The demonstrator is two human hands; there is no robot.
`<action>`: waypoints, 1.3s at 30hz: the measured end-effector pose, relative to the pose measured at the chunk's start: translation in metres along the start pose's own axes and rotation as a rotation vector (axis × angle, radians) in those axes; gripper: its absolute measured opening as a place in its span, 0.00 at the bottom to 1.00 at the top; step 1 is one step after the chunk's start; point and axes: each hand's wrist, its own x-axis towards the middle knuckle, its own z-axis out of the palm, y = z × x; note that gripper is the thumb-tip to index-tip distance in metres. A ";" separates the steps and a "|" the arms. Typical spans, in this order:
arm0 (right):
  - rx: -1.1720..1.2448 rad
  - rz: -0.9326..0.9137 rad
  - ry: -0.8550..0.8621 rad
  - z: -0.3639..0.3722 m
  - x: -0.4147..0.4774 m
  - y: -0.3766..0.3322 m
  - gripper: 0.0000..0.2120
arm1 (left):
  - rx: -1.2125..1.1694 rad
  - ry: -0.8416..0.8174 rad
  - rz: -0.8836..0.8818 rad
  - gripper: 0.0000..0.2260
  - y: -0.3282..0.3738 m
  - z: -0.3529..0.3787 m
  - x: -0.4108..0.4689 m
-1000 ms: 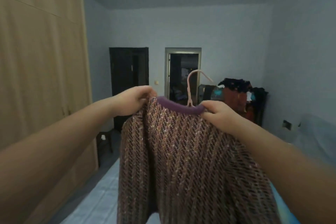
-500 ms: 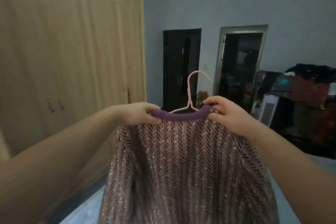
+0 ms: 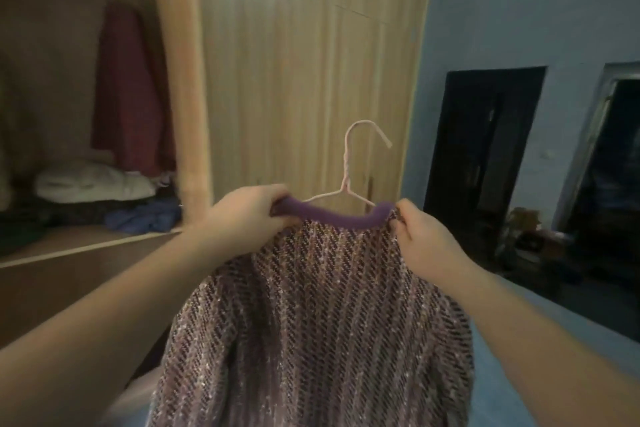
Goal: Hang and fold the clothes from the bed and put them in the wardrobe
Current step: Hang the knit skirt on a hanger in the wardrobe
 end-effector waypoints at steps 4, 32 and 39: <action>0.002 -0.182 0.051 0.062 0.050 -0.093 0.05 | 0.272 0.095 0.059 0.17 -0.086 -0.048 -0.028; 0.398 -0.586 -0.095 0.414 0.341 -0.287 0.08 | 0.035 -0.480 -0.635 0.20 -0.500 -0.162 -0.023; 0.332 -0.646 -0.036 0.482 0.420 -0.314 0.03 | -0.222 -0.110 -0.883 0.25 -0.550 -0.173 0.002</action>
